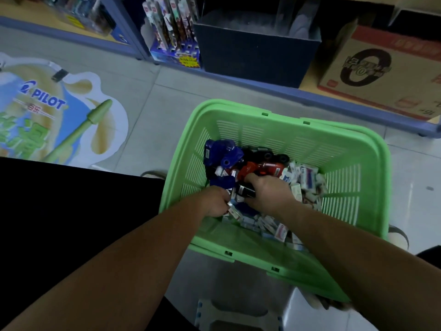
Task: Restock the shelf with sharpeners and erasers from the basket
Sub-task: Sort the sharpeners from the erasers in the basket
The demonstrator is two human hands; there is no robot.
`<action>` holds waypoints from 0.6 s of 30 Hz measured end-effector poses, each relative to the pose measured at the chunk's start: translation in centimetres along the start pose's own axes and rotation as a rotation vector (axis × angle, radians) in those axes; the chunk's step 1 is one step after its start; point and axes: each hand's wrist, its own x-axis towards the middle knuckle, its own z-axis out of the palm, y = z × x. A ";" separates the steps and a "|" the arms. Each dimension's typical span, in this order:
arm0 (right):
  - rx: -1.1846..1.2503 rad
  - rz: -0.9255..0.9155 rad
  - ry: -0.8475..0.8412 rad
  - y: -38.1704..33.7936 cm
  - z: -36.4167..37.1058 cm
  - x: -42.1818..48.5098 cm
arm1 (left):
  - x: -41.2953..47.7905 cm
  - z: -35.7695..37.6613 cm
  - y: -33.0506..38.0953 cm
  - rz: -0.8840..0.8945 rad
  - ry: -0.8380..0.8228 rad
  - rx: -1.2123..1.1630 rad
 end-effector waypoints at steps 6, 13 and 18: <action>0.572 0.143 0.231 -0.4 -3.2 0.9 | -0.7 -0.3 0.1 0.048 0.125 -0.226; 1.085 0.146 0.240 -2.7 -5.8 1.8 | -3.2 -4.0 2.8 0.195 0.265 -0.789; 1.015 0.165 0.336 -0.9 -7.0 0.4 | -3.0 -3.5 2.3 0.256 0.431 -0.958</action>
